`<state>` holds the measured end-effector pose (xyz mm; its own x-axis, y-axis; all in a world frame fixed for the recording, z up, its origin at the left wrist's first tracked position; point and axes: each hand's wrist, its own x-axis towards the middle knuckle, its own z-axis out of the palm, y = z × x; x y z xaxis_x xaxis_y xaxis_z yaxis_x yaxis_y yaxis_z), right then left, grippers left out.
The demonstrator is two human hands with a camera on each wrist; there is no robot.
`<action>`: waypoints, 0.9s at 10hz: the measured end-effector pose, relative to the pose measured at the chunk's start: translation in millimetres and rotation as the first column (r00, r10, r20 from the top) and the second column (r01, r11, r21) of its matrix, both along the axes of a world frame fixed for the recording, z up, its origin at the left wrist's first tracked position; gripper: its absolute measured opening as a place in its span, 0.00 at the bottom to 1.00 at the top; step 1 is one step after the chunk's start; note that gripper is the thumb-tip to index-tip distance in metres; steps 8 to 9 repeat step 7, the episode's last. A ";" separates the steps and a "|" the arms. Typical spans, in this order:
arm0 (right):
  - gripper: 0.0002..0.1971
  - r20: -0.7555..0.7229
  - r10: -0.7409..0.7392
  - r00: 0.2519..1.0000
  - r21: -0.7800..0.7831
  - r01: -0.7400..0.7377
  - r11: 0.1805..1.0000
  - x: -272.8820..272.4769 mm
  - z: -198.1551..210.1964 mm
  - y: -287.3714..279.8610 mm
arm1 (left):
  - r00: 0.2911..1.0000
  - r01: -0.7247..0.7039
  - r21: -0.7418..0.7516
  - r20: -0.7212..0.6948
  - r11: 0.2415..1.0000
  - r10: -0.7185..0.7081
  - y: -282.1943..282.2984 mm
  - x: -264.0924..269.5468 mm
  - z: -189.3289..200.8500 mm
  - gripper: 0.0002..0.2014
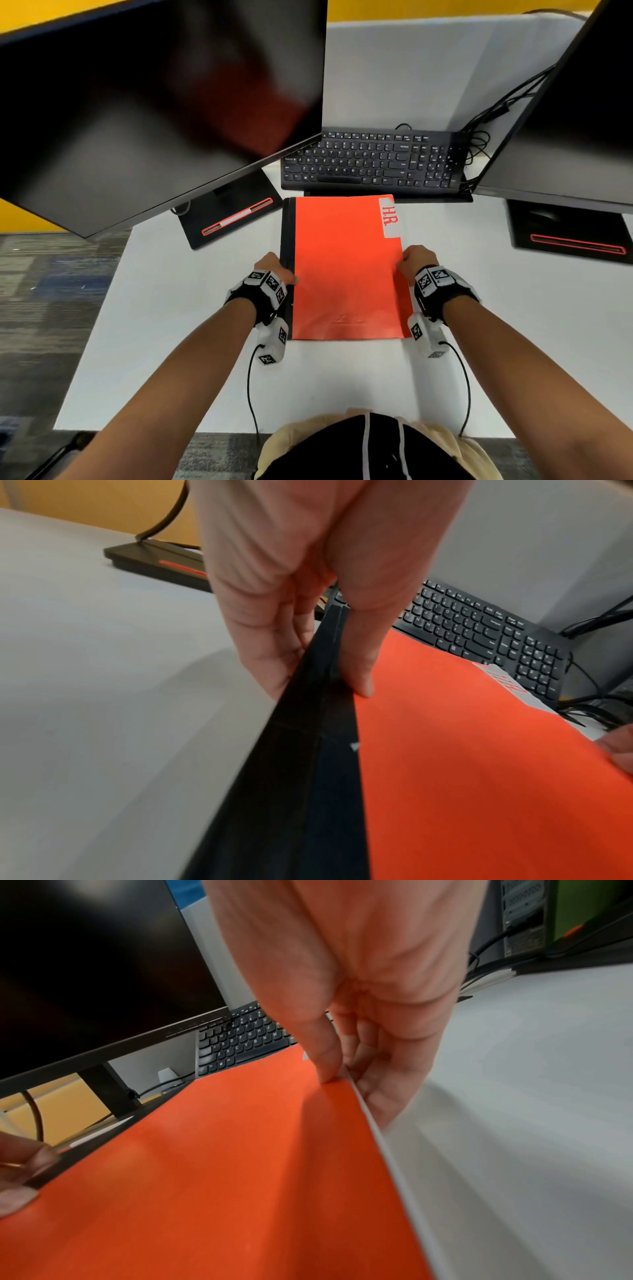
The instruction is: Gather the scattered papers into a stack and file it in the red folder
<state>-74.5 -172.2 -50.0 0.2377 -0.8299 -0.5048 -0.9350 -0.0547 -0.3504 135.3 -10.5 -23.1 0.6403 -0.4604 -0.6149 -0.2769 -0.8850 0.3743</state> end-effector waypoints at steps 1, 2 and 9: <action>0.12 0.005 0.001 1.000 -0.004 -0.001 1.000 -1.1 -0.1 0.0 | 1.000 0.008 -0.003 0.008 1.000 -0.008 -0.7 -1.0 -0.4 0.22; 0.12 0.013 0.006 1.000 -0.004 -0.006 1.000 -1.9 2.0 1.2 | 1.000 0.008 -0.006 0.021 1.000 -0.007 -2.0 -1.5 0.0 0.25; 0.18 -0.181 0.394 0.901 -0.042 -0.408 0.912 -65.3 14.3 11.6 | 0.940 0.161 -0.121 0.321 0.980 -0.115 -25.7 -53.9 7.3 0.16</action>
